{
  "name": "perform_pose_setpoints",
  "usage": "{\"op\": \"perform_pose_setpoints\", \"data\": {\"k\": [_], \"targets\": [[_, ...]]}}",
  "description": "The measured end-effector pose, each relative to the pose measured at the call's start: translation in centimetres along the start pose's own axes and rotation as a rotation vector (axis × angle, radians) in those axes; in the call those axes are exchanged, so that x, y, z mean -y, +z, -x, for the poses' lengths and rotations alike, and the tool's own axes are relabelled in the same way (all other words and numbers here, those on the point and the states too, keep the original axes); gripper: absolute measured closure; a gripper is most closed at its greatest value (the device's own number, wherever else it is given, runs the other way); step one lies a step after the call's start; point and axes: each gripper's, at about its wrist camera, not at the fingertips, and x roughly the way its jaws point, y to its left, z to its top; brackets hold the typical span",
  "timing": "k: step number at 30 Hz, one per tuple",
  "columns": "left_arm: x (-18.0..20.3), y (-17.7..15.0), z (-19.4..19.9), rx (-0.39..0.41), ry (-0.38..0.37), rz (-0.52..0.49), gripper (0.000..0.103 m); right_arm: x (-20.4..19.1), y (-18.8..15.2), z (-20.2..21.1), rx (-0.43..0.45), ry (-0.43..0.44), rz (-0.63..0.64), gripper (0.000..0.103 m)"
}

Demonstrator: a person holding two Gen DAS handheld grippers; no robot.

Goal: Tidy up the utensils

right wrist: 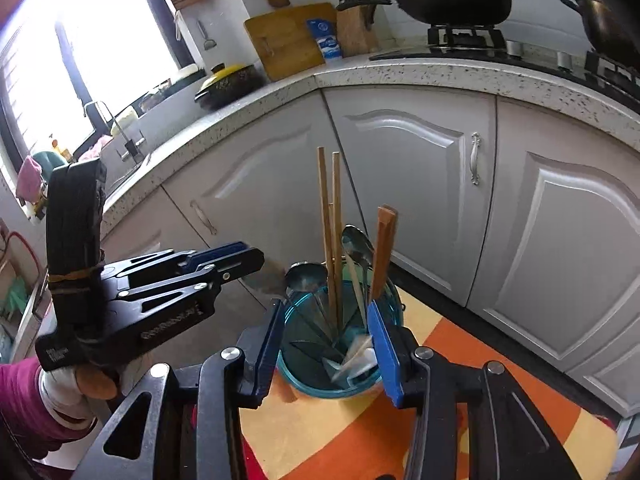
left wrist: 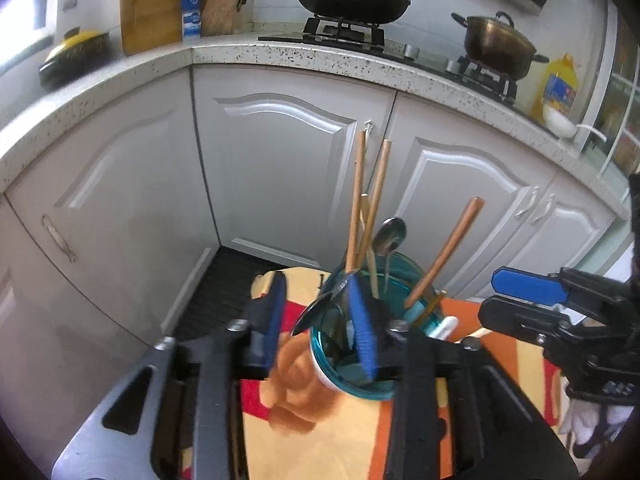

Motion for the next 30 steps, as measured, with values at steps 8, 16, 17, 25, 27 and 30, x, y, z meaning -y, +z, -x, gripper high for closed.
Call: {"op": "perform_pose_setpoints", "data": {"k": [8,16,17,25,27,30], "targets": [[0.4,-1.7,2.2,-0.016,-0.02,0.038,0.065,0.2,-1.6,2.2,0.013,-0.028,-0.041,0.062],[1.9,-3.2,4.2,-0.001,-0.01,0.034,0.065,-1.4,-3.1,5.2,0.088,-0.095,-0.042,0.061],[2.1,-3.4,4.6,0.004,-0.009,0.03,0.065,-1.7,-3.4,5.5,0.096,-0.115,-0.044,0.061],[3.4,-4.5,6.8,0.036,0.012,0.008,0.065,-3.2,-5.4,6.3,0.11,-0.191,-0.058,0.059],[3.7,-4.8,7.3,0.044,0.012,0.0,0.065,-3.4,-5.7,6.5,0.118,-0.191,-0.068,0.059],[3.9,-5.1,7.9,0.055,0.019,-0.007,0.065,-3.8,-5.9,6.8,0.123,-0.209,-0.07,0.059]]}}
